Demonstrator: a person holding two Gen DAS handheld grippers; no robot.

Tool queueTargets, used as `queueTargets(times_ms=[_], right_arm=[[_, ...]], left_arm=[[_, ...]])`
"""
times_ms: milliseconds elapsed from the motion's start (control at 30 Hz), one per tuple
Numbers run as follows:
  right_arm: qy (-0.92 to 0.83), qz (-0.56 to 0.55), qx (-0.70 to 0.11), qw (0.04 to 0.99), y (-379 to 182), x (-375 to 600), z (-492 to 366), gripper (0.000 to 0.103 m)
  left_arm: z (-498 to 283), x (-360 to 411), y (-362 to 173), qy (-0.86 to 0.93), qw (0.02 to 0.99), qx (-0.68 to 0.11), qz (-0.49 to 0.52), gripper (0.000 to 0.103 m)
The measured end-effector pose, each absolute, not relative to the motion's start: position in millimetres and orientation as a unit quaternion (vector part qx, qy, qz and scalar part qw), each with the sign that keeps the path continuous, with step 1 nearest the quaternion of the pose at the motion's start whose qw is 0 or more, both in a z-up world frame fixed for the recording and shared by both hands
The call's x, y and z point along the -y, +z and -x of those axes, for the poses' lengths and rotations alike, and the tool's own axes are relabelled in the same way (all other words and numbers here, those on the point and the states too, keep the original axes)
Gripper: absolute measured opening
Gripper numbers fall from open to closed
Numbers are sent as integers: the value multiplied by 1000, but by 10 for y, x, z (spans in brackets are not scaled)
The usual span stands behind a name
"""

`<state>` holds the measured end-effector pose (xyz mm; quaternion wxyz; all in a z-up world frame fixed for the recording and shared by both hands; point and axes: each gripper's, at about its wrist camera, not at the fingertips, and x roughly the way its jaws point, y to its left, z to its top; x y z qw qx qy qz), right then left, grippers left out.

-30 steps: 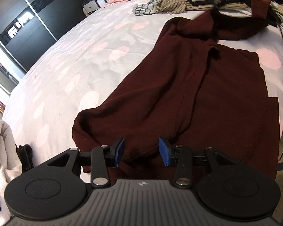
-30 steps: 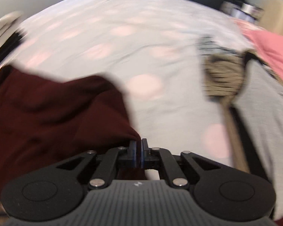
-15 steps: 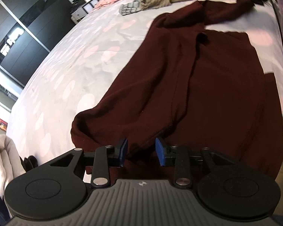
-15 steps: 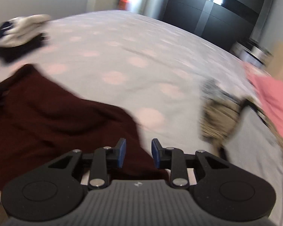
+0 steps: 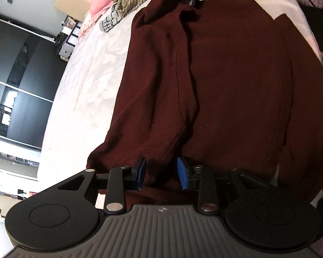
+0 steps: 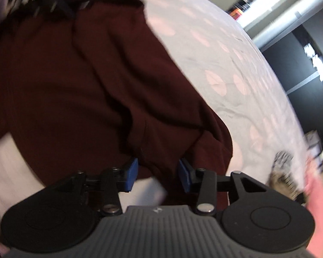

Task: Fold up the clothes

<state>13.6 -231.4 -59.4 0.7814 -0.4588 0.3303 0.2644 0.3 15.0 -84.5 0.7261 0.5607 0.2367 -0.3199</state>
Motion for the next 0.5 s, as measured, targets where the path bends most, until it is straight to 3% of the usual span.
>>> queueTargets(times_ms=[233,300,467,500], right_arm=[[274,511,-289,762,-736,2292,-186,43],[270,522,-282,759,-736,2312,-223,31],[251,522,-294,761,-714,2428,-391,24],[252,517,-298,762,-716,2447,-418,10]], left_arm=[[-52,-95,-966,-317,721,-217,-577,30],[-72,-71,-969,-319,720,-214,-578,27],[-190,-23,-859,-320,741,-242,-538,8],[-219,-21,-824,-318,748,-248,-527,6]])
